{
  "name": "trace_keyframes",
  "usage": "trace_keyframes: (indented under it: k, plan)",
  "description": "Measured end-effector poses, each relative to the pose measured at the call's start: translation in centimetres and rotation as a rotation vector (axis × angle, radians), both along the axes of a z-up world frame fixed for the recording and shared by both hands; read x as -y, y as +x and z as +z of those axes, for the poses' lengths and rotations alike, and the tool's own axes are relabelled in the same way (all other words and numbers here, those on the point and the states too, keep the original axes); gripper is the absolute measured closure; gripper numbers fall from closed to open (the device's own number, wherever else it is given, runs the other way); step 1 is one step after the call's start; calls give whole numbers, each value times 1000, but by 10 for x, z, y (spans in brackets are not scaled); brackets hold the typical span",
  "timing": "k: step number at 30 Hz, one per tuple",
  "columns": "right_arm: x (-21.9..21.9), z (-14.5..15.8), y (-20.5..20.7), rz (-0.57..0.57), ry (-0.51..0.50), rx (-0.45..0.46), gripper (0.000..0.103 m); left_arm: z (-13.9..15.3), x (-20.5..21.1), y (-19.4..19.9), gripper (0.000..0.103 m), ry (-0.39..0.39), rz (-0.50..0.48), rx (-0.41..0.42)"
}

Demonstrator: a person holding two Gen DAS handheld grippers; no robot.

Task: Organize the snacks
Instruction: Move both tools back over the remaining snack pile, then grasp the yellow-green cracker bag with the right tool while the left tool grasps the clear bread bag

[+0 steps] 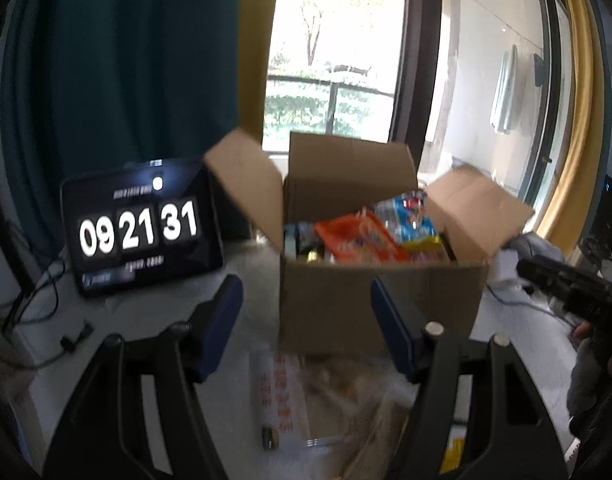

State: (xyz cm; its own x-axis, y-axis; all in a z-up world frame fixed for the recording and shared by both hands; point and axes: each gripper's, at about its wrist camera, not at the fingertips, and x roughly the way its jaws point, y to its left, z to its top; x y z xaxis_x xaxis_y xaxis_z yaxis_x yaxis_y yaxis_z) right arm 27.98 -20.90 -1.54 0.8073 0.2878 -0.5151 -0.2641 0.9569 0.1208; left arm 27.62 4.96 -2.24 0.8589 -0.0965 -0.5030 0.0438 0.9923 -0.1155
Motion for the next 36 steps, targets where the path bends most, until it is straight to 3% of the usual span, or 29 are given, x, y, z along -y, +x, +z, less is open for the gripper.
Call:
trace_keyframes:
  k: [10,21,30,36]
  plan:
    - [13,-21,-46,-38,23,-60,43,-54,1,-47,35,0,1,-119]
    - [3,-83,-80,-9,21,-216,43,-112,20,-74,35,15,-19,-253]
    - [-1,-116,-89,57,77,-340,43,-143,28,-77,35,38,-9,-353]
    - [-5,-128,-90,90,133,-404,43,-141,36,-82,35,55,-38,-338]
